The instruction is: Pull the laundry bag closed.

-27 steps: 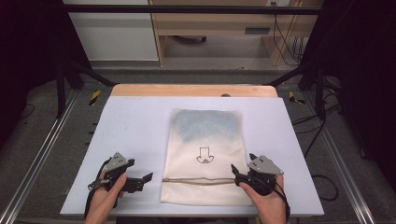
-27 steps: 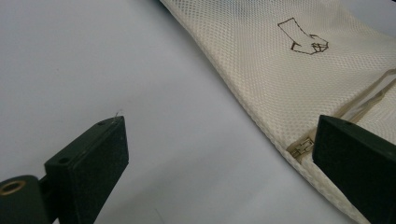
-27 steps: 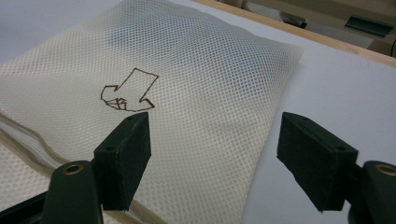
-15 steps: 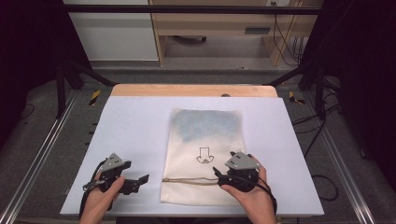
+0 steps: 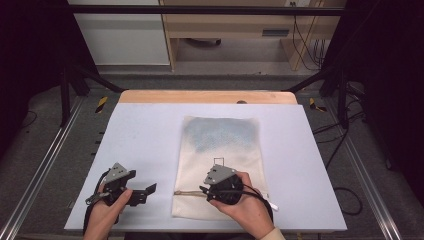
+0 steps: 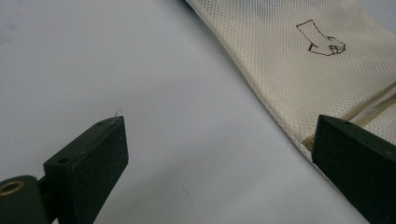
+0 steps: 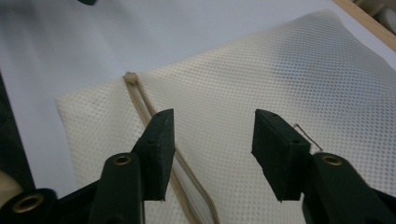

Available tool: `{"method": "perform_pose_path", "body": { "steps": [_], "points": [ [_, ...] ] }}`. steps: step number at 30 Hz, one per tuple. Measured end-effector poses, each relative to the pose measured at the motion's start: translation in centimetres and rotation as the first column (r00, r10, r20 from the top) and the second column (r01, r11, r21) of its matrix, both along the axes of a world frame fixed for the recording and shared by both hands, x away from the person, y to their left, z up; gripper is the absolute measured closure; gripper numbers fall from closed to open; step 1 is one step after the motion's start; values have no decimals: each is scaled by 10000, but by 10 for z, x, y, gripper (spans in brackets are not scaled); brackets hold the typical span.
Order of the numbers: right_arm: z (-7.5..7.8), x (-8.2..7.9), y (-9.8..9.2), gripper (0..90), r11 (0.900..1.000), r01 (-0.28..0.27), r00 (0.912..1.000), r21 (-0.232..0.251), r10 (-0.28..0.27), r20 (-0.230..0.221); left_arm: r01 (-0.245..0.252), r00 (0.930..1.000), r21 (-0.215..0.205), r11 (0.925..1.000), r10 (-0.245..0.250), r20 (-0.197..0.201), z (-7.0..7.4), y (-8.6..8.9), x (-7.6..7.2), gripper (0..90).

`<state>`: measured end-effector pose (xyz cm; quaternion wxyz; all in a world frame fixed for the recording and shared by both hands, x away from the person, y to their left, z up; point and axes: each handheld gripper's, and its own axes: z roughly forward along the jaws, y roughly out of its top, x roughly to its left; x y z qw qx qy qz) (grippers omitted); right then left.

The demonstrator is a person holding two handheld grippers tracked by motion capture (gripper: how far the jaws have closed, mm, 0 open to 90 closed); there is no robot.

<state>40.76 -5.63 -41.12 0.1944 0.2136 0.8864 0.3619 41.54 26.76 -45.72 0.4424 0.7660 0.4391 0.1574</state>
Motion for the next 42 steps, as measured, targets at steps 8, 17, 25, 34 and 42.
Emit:
{"method": "perform_pose_path", "body": {
  "steps": [8,17,25,34,42],
  "points": [
    [-7,0,31,659,9898,-1404,9891,-246,1391,-484,-141,9999,113,9998,141,45,0,2,1,41],
    [-16,8,67,695,9715,-2121,9731,-1057,1999,-1149,-570,9984,226,9981,571,-23,2,14,2,48],
    [-23,24,89,660,9535,-2489,9558,-1701,2135,-2020,-591,9983,92,9982,591,21,4,17,3,50],
    [-30,33,95,694,9462,-2579,9464,-1956,2067,-2482,-507,9987,139,9986,507,5,4,16,2,50],
    [-28,36,99,798,9405,-2664,9389,-2107,2037,-2775,-412,9991,173,9990,412,-19,4,15,1,51]
  ]
}}
